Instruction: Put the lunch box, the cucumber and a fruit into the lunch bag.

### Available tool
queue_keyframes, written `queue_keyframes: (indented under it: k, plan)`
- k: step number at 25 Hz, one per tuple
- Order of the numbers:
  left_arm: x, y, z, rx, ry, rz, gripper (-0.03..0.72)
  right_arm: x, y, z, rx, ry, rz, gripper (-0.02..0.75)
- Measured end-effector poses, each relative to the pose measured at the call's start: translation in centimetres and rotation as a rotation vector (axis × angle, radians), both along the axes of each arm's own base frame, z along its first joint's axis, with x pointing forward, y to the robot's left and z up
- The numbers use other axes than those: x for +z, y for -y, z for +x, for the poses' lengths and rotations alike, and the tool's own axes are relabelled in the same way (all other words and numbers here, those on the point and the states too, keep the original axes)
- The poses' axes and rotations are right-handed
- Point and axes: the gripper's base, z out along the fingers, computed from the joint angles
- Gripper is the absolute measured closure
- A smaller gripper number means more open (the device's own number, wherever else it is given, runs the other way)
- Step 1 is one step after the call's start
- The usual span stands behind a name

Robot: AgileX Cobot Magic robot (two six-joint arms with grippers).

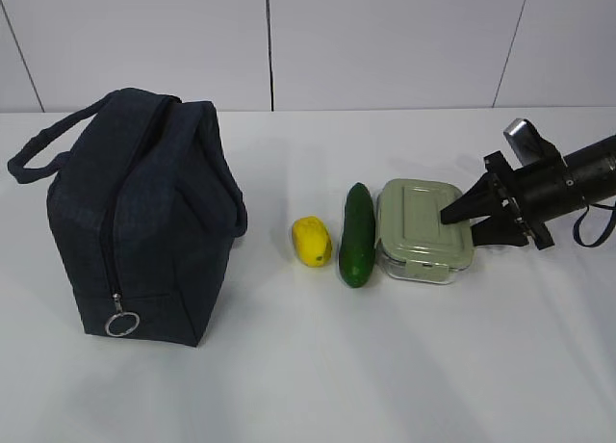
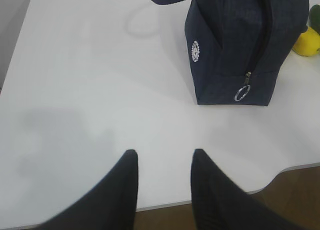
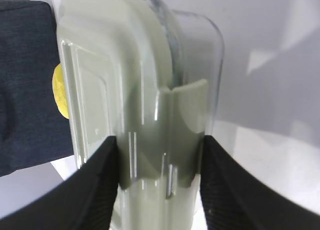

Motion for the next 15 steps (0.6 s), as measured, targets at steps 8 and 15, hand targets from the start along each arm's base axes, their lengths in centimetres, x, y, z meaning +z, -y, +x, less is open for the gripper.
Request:
queue_keyframes:
  k: [8, 15]
  plan:
    - [0.0, 0.0, 0.0, 0.000, 0.000, 0.000, 0.449, 0.4, 0.1, 0.0, -0.002, 0.007, -0.016, 0.384]
    - [0.0, 0.0, 0.0, 0.000, 0.000, 0.000, 0.450, 1.1, 0.1, -0.1, -0.009, 0.013, -0.034, 0.384]
